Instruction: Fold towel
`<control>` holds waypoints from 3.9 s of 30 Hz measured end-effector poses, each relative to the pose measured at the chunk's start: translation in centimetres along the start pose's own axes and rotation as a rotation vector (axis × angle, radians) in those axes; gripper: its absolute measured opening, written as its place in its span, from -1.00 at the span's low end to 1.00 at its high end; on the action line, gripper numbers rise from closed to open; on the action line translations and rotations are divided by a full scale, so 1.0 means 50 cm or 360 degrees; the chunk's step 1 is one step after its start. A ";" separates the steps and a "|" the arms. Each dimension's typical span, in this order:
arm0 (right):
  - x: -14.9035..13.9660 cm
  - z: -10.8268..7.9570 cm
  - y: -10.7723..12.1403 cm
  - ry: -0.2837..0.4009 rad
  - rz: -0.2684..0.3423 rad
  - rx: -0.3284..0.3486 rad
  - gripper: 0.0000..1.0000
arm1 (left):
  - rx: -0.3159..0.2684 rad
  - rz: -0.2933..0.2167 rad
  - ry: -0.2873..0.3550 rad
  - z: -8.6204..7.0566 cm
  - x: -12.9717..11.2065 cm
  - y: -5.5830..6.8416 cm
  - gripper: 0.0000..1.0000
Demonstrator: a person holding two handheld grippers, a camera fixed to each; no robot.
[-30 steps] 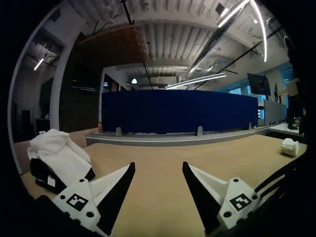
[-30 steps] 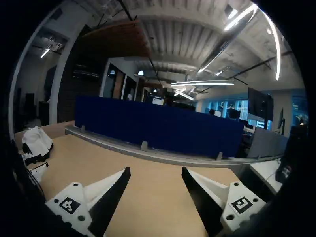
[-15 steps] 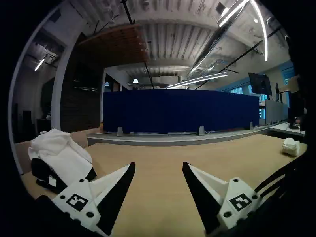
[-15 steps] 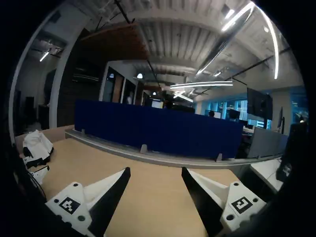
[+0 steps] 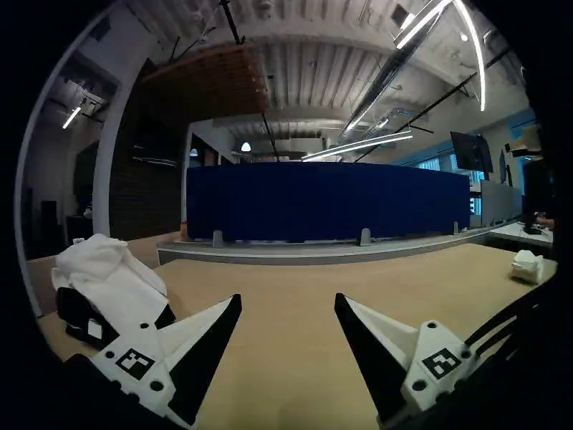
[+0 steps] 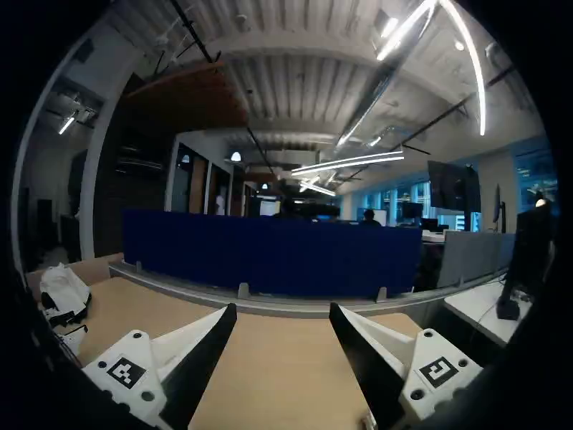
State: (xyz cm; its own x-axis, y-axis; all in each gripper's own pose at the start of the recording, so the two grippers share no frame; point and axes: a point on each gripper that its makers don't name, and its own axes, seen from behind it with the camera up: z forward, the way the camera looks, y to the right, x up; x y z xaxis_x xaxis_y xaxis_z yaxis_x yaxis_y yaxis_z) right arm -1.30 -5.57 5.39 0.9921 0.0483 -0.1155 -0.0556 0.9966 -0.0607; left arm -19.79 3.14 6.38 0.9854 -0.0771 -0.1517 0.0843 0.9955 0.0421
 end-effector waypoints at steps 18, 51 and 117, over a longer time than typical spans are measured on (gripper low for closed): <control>-0.185 0.003 0.083 -0.0013 0.0113 -0.0034 1.00 | 0.0000 0.0000 0.0000 0.000 -0.002 0.002 0.93; -0.387 -0.012 0.118 -0.0059 0.0230 -0.0092 1.00 | 0.0001 0.0000 0.0001 -0.001 0.000 0.005 0.94; -0.398 -0.050 0.097 0.0016 0.0093 -0.0073 1.00 | 0.0000 -0.0001 0.0000 -0.004 0.001 0.000 0.94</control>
State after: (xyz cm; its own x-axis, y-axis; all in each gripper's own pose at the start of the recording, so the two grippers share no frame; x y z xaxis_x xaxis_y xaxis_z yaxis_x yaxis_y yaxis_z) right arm -21.58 -1.88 4.90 0.9859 0.1053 -0.1298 -0.1185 0.9880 -0.0989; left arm -19.75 3.13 6.19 0.9854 -0.0777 -0.1514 0.0850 0.9955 0.0421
